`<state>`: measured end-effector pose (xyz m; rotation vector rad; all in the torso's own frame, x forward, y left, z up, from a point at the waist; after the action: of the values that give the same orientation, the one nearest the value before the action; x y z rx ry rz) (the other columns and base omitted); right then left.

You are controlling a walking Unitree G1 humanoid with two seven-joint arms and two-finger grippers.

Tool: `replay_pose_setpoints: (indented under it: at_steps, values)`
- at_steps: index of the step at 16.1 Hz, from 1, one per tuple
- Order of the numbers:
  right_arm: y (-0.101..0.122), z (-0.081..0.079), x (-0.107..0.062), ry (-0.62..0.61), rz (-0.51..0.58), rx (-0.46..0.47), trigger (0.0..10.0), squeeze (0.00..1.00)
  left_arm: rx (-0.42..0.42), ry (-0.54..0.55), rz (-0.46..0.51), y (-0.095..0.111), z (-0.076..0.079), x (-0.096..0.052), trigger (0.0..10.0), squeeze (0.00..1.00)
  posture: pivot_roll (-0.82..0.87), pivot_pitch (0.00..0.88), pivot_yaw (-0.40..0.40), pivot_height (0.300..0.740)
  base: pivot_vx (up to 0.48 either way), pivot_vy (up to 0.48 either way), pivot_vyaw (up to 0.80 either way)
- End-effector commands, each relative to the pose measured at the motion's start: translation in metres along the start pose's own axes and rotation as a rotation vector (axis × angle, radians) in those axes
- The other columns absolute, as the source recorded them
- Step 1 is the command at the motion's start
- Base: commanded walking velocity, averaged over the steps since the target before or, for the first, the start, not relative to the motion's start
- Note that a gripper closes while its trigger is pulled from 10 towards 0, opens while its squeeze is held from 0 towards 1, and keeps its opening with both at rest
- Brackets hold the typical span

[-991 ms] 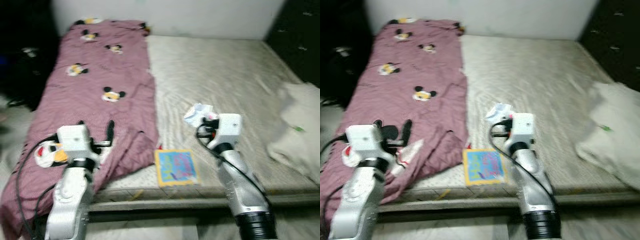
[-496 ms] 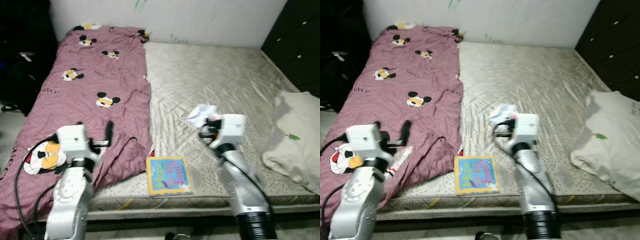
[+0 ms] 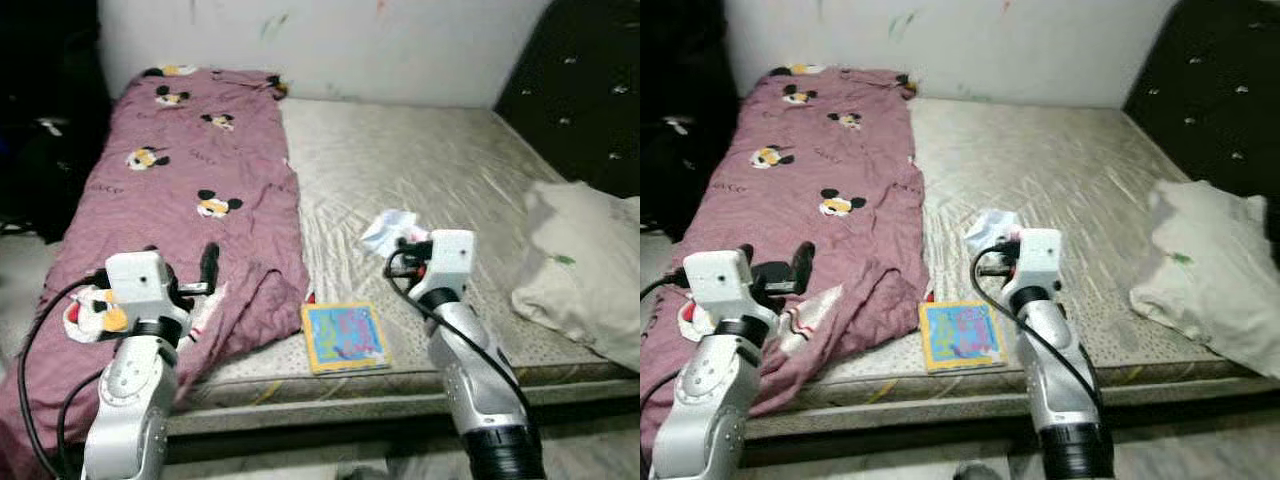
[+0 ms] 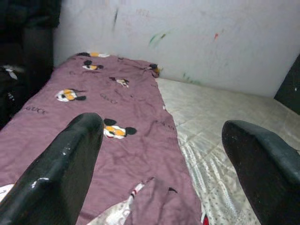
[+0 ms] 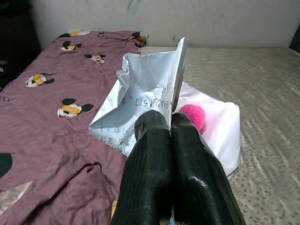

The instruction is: Clean up the room

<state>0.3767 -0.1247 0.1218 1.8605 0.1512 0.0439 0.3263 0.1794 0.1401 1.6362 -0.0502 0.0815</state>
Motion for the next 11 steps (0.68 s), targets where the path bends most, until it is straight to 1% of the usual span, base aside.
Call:
replay_pose_setpoints:
  at_steps: [1, 6, 7, 11]
  values:
    - [0.0024, 0.0078, 0.0012, -0.019, -0.004, -0.009, 10.0, 0.00, -0.010, -0.011, -0.012, -0.0020, 0.0051, 0.0004, 10.0, 0.00, -0.02, 0.097, -0.073, 0.740, 0.000, 0.480, 0.00]
    - [0.0003, 0.0070, 0.0021, -0.013, -0.016, -0.021, 10.0, 0.00, -0.012, -0.005, 0.002, -0.0001, 0.0049, 0.0010, 10.0, 0.00, -0.02, 0.097, -0.075, 0.740, 0.000, 0.480, 0.00]
    - [0.0002, 0.0071, 0.0024, -0.013, -0.017, -0.021, 10.0, 0.00, 0.000, 0.004, 0.002, 0.0001, 0.0037, 0.0008, 10.0, 0.00, -0.02, 0.096, -0.075, 0.740, 0.000, 0.000, 0.00]
    - [-0.0004, 0.0066, 0.0025, -0.011, -0.018, -0.022, 10.0, 0.00, -0.010, -0.005, 0.005, 0.0004, 0.0047, 0.0005, 10.0, 0.00, -0.02, 0.097, -0.074, 0.740, 0.000, 0.000, 0.00]
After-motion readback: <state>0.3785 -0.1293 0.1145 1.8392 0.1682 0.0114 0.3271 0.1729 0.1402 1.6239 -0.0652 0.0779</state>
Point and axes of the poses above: a point about 5 cm out from each wrist's last joint towards the gripper, its own x axis pointing out of the wrist towards the gripper, its own y axis along the axis of the wrist's last joint, z = x × y, the point moved 6 cm from there along x, pointing out of the wrist towards the gripper, and after that the axes turned 11 degrees about x, right-handed, at the moved point
